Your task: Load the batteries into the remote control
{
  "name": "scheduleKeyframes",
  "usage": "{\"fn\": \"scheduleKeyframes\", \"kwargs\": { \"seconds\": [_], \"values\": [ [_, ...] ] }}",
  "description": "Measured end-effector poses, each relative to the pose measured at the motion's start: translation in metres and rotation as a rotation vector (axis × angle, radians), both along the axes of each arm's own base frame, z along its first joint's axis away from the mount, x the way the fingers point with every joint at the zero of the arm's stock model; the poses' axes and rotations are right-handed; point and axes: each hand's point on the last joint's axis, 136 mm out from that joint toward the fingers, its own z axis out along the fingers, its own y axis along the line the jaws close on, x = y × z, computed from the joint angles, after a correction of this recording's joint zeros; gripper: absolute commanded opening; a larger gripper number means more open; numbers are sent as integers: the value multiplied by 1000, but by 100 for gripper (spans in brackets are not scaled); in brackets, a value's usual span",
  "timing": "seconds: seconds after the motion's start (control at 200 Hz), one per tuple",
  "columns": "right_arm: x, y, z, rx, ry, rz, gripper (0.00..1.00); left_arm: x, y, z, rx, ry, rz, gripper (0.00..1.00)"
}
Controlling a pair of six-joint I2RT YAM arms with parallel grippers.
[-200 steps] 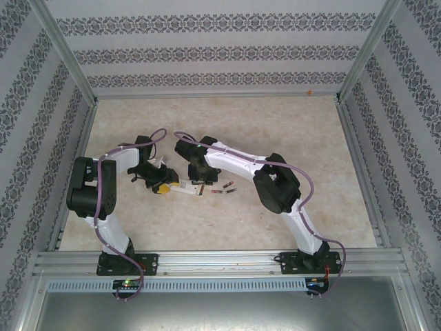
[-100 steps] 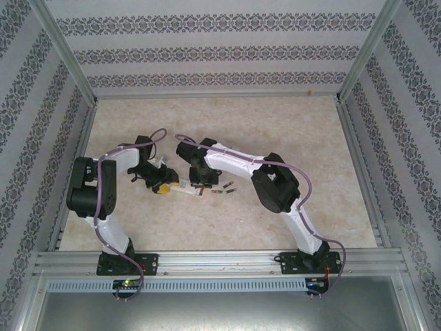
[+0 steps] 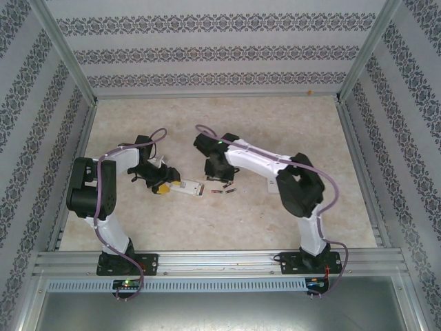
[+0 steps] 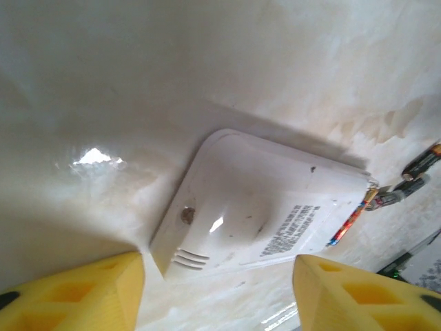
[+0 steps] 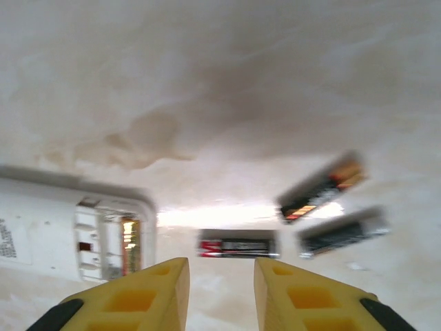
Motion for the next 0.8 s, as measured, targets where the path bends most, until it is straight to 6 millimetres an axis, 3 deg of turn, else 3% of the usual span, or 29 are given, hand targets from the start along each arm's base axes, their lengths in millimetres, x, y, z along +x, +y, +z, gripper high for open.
{"fn": "scheduleKeyframes", "kwargs": {
  "seconds": [0.08, 0.2, 0.37, 0.46, 0.669, 0.799],
  "values": [
    [5, -21, -4, 8, 4, -81, 33, 2, 1, 6, 8, -28, -6, 72],
    [7, -45, -26, -3, 35, -173, 36, 7, 5, 22, 33, -87, -13, 74],
    [9, -45, -32, -5, 12, -87, 42, 13, 10, 48, 65, -187, -32, 76],
    [12, -43, -30, -33, -36, 131, 46, 13, 11, 55, 73, -210, -38, 77],
    [1, -49, -11, -155, -159, 806, 44, 12, 14, 60, 92, -232, -44, 80],
    [-10, -60, -21, -249, -113, 1121, 43, 12, 14, 60, 95, -236, -43, 80]
  ]
}}
